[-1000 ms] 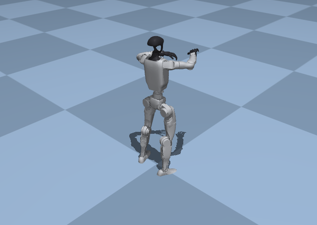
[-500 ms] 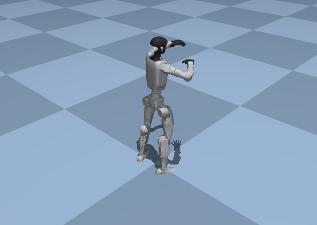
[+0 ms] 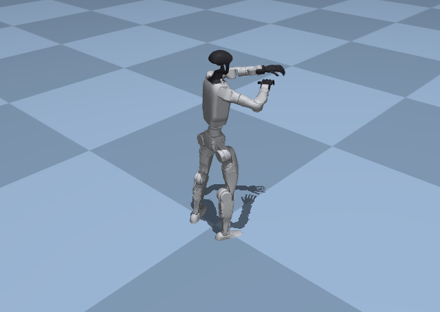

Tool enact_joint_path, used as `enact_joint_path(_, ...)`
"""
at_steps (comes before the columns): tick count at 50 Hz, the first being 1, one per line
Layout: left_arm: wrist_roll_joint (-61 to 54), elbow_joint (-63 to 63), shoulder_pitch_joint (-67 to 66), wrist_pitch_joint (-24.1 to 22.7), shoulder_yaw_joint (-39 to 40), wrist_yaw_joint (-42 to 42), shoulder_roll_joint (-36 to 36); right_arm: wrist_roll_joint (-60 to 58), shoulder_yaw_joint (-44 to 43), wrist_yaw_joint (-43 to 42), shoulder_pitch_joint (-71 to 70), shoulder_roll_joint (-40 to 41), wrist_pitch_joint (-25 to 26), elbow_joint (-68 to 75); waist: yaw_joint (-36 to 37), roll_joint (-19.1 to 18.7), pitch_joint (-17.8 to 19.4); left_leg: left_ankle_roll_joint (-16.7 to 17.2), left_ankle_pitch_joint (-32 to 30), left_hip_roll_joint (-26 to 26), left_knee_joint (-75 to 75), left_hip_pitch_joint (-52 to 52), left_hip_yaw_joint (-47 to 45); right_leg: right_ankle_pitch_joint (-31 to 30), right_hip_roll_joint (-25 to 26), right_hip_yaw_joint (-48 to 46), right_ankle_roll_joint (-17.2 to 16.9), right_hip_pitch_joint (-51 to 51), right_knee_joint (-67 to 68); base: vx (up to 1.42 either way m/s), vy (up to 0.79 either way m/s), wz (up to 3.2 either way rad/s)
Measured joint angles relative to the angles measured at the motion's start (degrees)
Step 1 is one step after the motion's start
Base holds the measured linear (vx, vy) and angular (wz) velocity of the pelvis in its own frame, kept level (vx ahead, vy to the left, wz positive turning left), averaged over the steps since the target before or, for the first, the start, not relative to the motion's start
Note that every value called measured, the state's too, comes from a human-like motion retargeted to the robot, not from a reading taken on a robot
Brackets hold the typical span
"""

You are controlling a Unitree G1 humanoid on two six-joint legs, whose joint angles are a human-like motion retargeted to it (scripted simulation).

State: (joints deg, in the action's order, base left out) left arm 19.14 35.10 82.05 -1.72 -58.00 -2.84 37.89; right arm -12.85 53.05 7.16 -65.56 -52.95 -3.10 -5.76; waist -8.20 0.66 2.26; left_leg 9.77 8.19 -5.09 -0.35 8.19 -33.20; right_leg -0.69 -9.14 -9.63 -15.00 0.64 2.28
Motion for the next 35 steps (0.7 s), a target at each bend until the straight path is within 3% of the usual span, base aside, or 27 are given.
enact_joint_path(5, -2.6, 9.9, 3.2, 0.5, -0.9, 0.3, -3.7, 5.7, -1.1, 2.8, 0.7, -0.1, -0.4, -11.6, -1.0, 0.0, 0.5, 0.0, -0.5, -0.2, -0.2, -0.6, 0.5, -0.3, 0.3, -0.7, 0.0, 0.0, -0.7, 0.0, 0.0, 0.0)
enact_joint_path(10, -2.4, 4.5, 0.2, -1.5, 0.3, -1.0, -2.6, 4.5, -3.1, 1.0, 1.6, -2.0, -0.9, -11.3, -0.2, 0.3, 0.7, 0.2, -0.7, -0.2, 0.0, -1.3, 1.7, -0.2, 0.0, -2.0, 0.0, -0.1, -0.7, -0.01, 0.0, 0.18)
enact_joint_path(20, -1.1, -28.8, -16.8, -8.6, 4.1, -1.2, 6.6, -11.7, -6.1, -9.4, 1.7, -1.3, 1.3, 21.9, 6.4, 1.8, -0.1, 0.3, -0.3, 0.6, 1.0, -2.5, 6.1, 1.2, -2.0, -5.8, 0.2, -1.2, 1.2, 0.01, 0.02, 0.42)
enact_joint_path(26, -5.0, -39.9, -23.4, -10.0, 3.8, 3.9, 13.6, -12.1, -7.9, -11.9, 0.7, 3.0, 4.0, 38.7, 11.4, 2.4, -0.8, 0.3, -0.4, 0.6, 1.0, -3.1, 8.7, 1.7, -2.3, -8.1, 0.6, -2.1, 1.6, 0.02, -0.01, 0.43)
enact_joint_path(30, -8.8, -40.3, -26.1, -8.7, 5.7, 6.7, 18.2, -11.2, -6.0, -11.3, 0.5, 3.3, 4.0, 36.7, 13.8, 2.5, -1.1, 0.1, -0.6, 0.8, 0.9, -3.4, 10.1, 1.8, -2.5, -9.4, 0.5, -2.7, 1.5, 0.02, -0.01, 0.34)
enact_joint_path(35, -11.3, -32.4, -26.4, -5.6, 9.4, 8.8, 22.3, -11.0, -1.3, -7.3, 0.3, 2.7, 1.7, 21.4, 14.8, 1.8, -1.1, -0.3, -0.8, 1.1, 0.7, -3.3, 11.1, 2.1, -2.8, -10.4, 0.2, -3.4, 1.4, 0.01, 0.0, 0.14)
